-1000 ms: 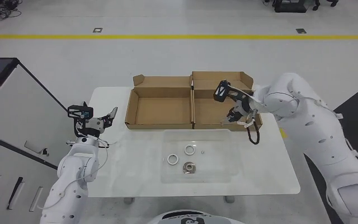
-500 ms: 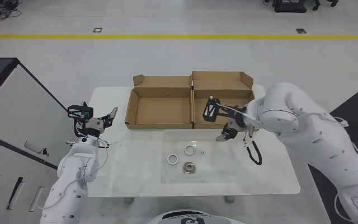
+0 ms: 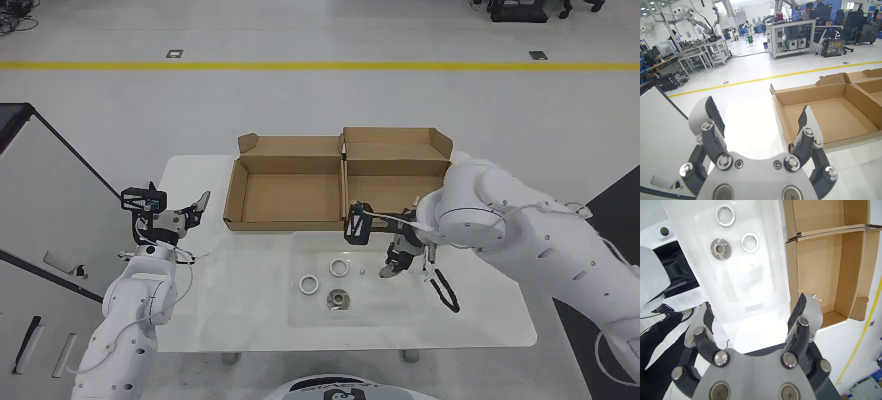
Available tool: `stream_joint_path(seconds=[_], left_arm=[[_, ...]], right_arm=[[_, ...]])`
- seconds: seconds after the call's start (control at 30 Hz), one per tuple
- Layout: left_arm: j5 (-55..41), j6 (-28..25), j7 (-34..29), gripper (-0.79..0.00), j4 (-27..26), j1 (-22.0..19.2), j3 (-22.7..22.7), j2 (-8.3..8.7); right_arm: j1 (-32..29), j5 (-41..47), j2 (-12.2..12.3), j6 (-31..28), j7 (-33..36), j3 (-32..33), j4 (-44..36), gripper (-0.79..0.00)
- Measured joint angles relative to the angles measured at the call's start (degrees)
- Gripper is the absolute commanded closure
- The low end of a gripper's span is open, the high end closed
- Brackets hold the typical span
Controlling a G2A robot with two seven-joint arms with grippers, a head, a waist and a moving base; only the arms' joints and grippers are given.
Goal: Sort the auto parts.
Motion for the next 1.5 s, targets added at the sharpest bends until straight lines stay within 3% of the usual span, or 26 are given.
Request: stream_joint_path(seconds=[0.73,0.9,1.0,1.5], left_arm=[[0.0,0.0,0.0,-0.785,0.0,0.0,0.0,0.00],[0.0,0.0,0.0,-0.785,0.0,0.0,0.0,0.00],[0.0,0.0,0.0,-0.785,0.0,0.0,0.0,0.00],[0.0,0.0,0.0,-0.785,0.0,0.0,0.0,0.00]], right_arm=[[3.0,1.7,-5.7,4.2,-0.1,-9.5,5.5,-0.760],[2.8,1.3,-6.4,5.0,-0.5,-10.4,7.5,-0.646],[2.4,0.8,-6.8,5.4,-0.8,-11.0,8.8,-0.514],[1.7,-1.7,-8.9,4.8,-3.0,-13.3,16.2,-0.382]])
